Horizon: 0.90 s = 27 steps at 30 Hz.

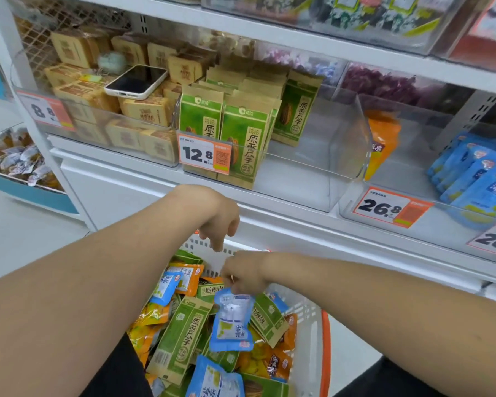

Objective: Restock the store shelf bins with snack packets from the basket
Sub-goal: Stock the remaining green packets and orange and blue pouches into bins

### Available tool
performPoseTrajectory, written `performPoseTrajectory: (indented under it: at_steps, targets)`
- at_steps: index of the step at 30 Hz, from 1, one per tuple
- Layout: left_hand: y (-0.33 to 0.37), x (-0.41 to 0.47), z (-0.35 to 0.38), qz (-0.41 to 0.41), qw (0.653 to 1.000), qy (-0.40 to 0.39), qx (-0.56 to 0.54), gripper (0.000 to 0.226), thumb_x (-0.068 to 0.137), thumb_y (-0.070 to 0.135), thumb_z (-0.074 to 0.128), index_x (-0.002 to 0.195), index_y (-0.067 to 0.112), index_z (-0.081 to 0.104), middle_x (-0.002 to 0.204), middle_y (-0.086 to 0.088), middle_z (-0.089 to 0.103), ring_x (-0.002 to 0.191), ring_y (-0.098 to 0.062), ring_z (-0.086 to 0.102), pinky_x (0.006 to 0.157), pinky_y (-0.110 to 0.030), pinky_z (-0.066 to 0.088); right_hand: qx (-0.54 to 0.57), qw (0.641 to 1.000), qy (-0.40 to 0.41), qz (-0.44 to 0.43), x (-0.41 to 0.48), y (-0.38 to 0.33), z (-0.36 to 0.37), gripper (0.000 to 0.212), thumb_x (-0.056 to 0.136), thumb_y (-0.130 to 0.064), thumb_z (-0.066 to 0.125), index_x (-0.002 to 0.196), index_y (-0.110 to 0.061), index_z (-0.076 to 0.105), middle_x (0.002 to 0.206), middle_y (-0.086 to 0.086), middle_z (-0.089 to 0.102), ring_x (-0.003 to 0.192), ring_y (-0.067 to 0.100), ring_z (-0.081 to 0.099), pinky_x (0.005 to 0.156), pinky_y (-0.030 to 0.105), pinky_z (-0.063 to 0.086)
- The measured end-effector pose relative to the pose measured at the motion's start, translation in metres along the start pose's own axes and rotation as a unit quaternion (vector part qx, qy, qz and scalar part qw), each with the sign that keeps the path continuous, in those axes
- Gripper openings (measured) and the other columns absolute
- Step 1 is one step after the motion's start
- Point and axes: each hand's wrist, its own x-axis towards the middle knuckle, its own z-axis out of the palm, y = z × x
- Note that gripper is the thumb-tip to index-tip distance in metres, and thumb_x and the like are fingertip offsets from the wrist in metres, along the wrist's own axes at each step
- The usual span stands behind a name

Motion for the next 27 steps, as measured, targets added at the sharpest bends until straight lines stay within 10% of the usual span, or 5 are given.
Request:
performPoseTrajectory:
  at_steps: [10, 15, 18, 22, 27]
  targets:
    - [0.021, -0.036, -0.014, 0.043, 0.996, -0.045, -0.069, 0.109, 0.051, 0.053, 0.102, 0.131, 0.037, 0.03, 0.124, 0.014, 0.051, 0.112, -0.02, 0.067, 0.098, -0.042, 0.058, 0.199, 0.953, 0.125, 0.192, -0.081, 0.026, -0.073, 0.035, 0.098, -0.007, 0.042, 0.116, -0.015, 0.071, 0.095, 0.013, 0.076, 0.057, 0.025, 0.074, 0.066, 0.04, 0.063]
    - [0.028, -0.051, -0.024, 0.086, 0.98, 0.025, -0.18, 0.098, 0.056, 0.049, 0.101, 0.123, 0.037, 0.031, 0.133, 0.008, 0.043, 0.101, -0.022, 0.069, 0.087, -0.038, 0.058, 0.208, 0.922, 0.15, 0.289, -0.135, 0.023, -0.102, 0.017, 0.086, 0.0, 0.053, 0.078, -0.002, 0.067, 0.067, 0.018, 0.071, 0.044, 0.024, 0.051, 0.045, 0.023, 0.039]
    - [0.03, -0.054, -0.03, 0.145, 0.93, 0.157, -0.299, 0.063, 0.076, 0.029, 0.093, 0.121, 0.034, 0.049, 0.126, 0.007, 0.054, 0.089, -0.016, 0.066, 0.078, -0.033, 0.054, 0.312, 0.876, 0.187, 0.316, -0.159, 0.027, -0.112, 0.023, 0.095, 0.003, 0.045, 0.076, -0.001, 0.059, 0.049, 0.012, 0.061, 0.034, 0.02, 0.047, 0.042, 0.02, 0.034]
    - [0.032, -0.059, -0.043, 0.183, 0.825, 0.268, -0.462, 0.03, 0.083, 0.023, 0.089, 0.107, 0.018, 0.072, 0.096, 0.001, 0.07, 0.073, -0.017, 0.057, 0.06, -0.028, 0.047, 0.497, 0.776, 0.244, 0.301, -0.183, 0.03, -0.112, 0.028, 0.103, -0.014, 0.032, 0.11, 0.003, 0.054, 0.083, 0.019, 0.077, 0.066, 0.032, 0.075, 0.049, 0.026, 0.052]
    - [0.04, -0.055, -0.055, 0.153, 0.717, 0.346, -0.586, 0.063, 0.058, 0.054, 0.097, 0.1, 0.01, 0.078, 0.077, -0.01, 0.067, 0.062, -0.015, 0.049, 0.056, -0.029, 0.039, 0.575, 0.707, 0.331, 0.245, -0.207, 0.023, -0.114, 0.058, 0.107, -0.053, 0.026, 0.116, -0.006, 0.06, 0.085, 0.02, 0.077, 0.076, 0.036, 0.078, 0.074, 0.045, 0.065]
